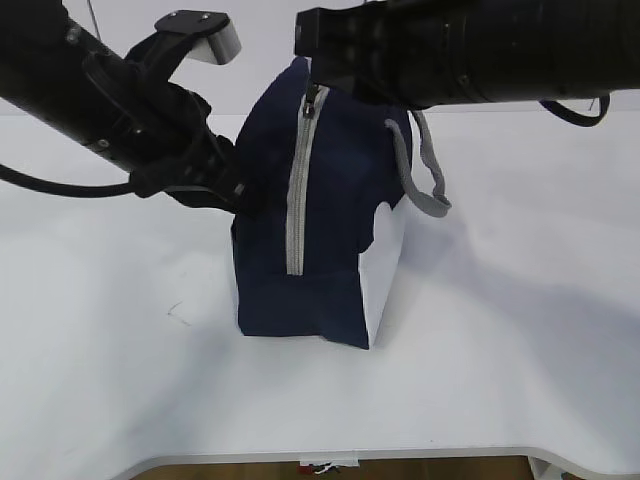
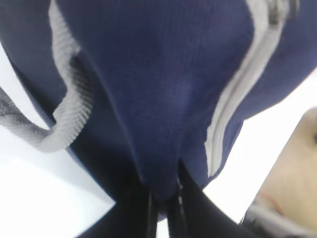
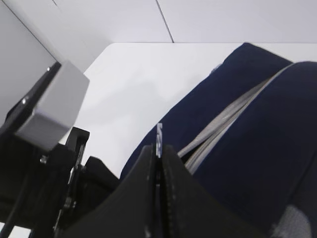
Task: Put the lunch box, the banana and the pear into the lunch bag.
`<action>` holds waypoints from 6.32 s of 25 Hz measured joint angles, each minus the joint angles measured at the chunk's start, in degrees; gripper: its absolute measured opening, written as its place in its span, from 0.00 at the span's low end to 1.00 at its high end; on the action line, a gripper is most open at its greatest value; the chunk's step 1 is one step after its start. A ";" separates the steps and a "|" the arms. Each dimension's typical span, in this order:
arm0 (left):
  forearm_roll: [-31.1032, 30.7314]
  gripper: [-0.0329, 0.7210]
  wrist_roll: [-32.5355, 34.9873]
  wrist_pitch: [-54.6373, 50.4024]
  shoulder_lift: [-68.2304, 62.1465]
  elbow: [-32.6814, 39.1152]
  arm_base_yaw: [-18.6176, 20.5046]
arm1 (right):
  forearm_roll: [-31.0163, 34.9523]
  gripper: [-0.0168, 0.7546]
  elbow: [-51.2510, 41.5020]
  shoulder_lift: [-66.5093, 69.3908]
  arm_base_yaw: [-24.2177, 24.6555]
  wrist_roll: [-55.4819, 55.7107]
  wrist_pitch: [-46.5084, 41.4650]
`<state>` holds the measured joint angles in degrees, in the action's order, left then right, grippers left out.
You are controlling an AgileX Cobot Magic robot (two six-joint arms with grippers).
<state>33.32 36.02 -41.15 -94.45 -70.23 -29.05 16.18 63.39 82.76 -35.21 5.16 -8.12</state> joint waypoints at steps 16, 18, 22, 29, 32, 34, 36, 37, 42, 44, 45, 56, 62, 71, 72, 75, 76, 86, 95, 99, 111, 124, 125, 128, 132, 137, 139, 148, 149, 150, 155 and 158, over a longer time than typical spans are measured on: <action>-6.49 0.04 0.00 -9.04 3.87 0.00 0.00 | -3.84 0.04 6.09 6.01 4.73 -0.62 0.93; -6.49 0.04 0.00 -9.66 3.87 0.00 0.00 | -4.08 0.04 7.17 7.28 5.80 -0.76 0.93; -6.64 0.04 0.00 -10.47 3.87 0.00 0.00 | -4.51 0.04 10.09 10.52 8.29 -0.97 -0.67; -8.48 0.04 0.00 -11.89 3.99 0.00 0.00 | -5.24 0.04 18.45 18.10 11.43 -1.08 -5.24; -8.81 0.04 0.00 -12.58 3.99 0.00 0.00 | -5.45 0.04 23.10 21.85 12.55 -1.08 -8.66; -8.94 0.04 0.00 -13.45 4.09 0.00 0.00 | -5.53 0.04 26.36 24.10 13.13 -1.08 -10.81; -9.02 0.04 0.00 -14.43 4.22 0.00 0.00 | -5.53 0.04 29.24 26.50 13.63 -1.08 -13.01; -9.07 0.04 0.00 -14.89 4.26 0.00 0.00 | -5.53 0.04 30.81 27.54 14.05 -1.08 -14.18; -9.45 0.04 0.00 -15.94 4.81 0.00 0.00 | -4.92 0.04 37.13 32.49 15.64 -1.08 -25.05; -9.68 0.04 0.00 -15.94 5.17 0.00 0.00 | -4.51 0.04 38.99 33.22 15.84 -1.08 -28.99; -9.80 0.04 -0.12 -15.94 5.45 0.00 0.00 | -4.26 0.04 39.89 33.34 15.84 -1.08 -31.01; -9.82 0.28 -8.55 -15.84 6.30 -0.27 0.00 | 3.09 0.04 50.39 33.35 15.98 -4.20 -44.52; -9.82 0.44 -14.36 -17.97 6.41 -6.84 0.00 | 3.21 0.04 50.52 33.35 15.98 -4.56 -45.55; -6.22 0.45 -23.80 -8.93 2.91 -13.45 5.51 | 3.21 0.04 50.52 33.41 15.98 -5.49 -45.92; -5.30 0.45 -23.91 -8.02 1.66 -14.01 5.65 | 3.21 0.04 50.52 33.41 15.98 -5.59 -45.96; -2.06 0.47 -24.14 -7.09 -2.20 -16.27 5.65 | 3.21 0.04 50.52 33.41 15.98 -5.69 -46.17; -1.26 0.48 -24.14 -7.12 -3.59 -17.29 5.65 | 3.21 0.04 50.52 33.41 15.98 -5.69 -46.17; 0.47 0.60 -24.17 -4.99 -11.29 -22.19 5.65 | 3.32 0.04 50.52 33.41 15.98 -5.69 -46.29; 4.27 0.53 -22.96 -3.18 -14.17 -22.31 5.65 | 3.42 0.04 50.52 33.41 15.98 -5.69 -46.29; 4.40 0.16 -20.46 -3.41 -14.17 -22.31 5.65 | 3.42 0.04 50.52 33.41 15.98 -5.71 -46.29; 4.62 0.06 -9.02 -13.09 -14.24 -27.26 5.65 | 0.76 0.04 50.52 33.48 16.10 -6.11 -46.29; 2.71 0.06 -4.92 -17.66 -14.24 -28.50 5.65 | 4.33 0.04 50.75 38.57 18.18 -6.11 -47.06; 2.66 0.06 -4.19 -17.90 -14.24 -28.50 5.65 | 4.44 0.04 50.75 39.13 18.18 -6.11 -47.06; 2.66 0.06 -1.97 -18.44 -14.24 -28.53 5.65 | 4.55 0.04 50.75 40.01 18.25 -6.11 -47.06; 2.66 0.06 -0.90 -18.65 -14.24 -28.53 5.73 | 4.67 0.04 50.75 40.13 18.31 -6.44 -47.45; 2.66 0.06 -0.77 -18.65 -14.24 -28.53 5.73 | 4.21 0.04 50.93 41.64 18.78 -7.02 -48.09; 2.57 0.06 -0.77 -18.54 -14.04 -28.53 5.73 | 4.42 0.04 51.02 42.77 19.13 -7.15 -48.50; 2.26 0.06 -0.64 -18.22 -14.00 -28.53 5.73 | 4.54 0.04 51.05 43.63 19.26 -7.15 -48.76; 2.26 0.06 -0.64 -18.17 -14.00 -28.53 5.73 | 4.54 0.04 51.05 43.62 19.26 -7.15 -48.76; 2.14 0.06 -0.64 -18.09 -14.00 -28.53 5.73 | 4.54 0.04 51.15 43.66 19.26 -7.15 -48.76; 2.14 0.06 -0.64 -18.09 -14.00 -28.53 5.73 | 4.54 0.04 51.15 43.74 19.26 -7.15 -49.28; 2.05 0.06 -0.51 -18.09 -14.00 -28.53 5.73 | 4.54 0.05 51.15 43.74 19.26 -7.15 -49.88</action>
<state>35.38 35.51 -59.24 -108.45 -98.76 -23.32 20.72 114.54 126.51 -15.95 -1.98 -58.00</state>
